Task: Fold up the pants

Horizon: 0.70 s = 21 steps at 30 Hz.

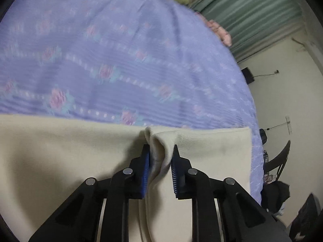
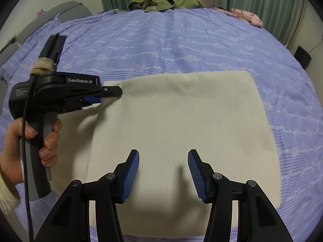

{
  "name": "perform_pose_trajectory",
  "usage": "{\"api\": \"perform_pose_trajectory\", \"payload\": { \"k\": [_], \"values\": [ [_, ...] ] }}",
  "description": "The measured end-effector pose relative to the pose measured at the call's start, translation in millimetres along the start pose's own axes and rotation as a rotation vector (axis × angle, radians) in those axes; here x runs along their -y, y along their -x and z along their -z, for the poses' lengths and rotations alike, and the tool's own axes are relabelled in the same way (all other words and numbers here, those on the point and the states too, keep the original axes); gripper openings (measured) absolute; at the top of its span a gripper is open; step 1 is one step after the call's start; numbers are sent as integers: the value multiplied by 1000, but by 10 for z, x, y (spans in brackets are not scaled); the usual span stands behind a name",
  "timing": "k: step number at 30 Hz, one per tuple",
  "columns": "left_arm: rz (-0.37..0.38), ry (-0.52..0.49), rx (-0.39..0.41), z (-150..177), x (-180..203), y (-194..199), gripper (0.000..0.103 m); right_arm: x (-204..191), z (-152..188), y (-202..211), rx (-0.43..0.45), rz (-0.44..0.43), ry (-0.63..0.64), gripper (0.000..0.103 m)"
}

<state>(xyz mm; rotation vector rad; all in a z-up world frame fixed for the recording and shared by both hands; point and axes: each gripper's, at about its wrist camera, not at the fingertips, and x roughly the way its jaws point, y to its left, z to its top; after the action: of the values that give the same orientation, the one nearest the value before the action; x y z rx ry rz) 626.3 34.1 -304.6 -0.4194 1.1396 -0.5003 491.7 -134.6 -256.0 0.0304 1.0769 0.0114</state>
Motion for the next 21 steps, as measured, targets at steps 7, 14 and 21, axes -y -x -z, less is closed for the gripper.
{"api": "perform_pose_trajectory", "payload": {
  "k": [7,14,21],
  "values": [
    [-169,-77,-44,-94,32,-149,42,-215,16,0,10,-3,65,52],
    [-306,-80,250,111,-100,1029,67,-434,86,128,20,0,115,52],
    [-447,18,345,815,-844,2219,80,-905,-22,421,113,-33,145,72]
  ]
}}
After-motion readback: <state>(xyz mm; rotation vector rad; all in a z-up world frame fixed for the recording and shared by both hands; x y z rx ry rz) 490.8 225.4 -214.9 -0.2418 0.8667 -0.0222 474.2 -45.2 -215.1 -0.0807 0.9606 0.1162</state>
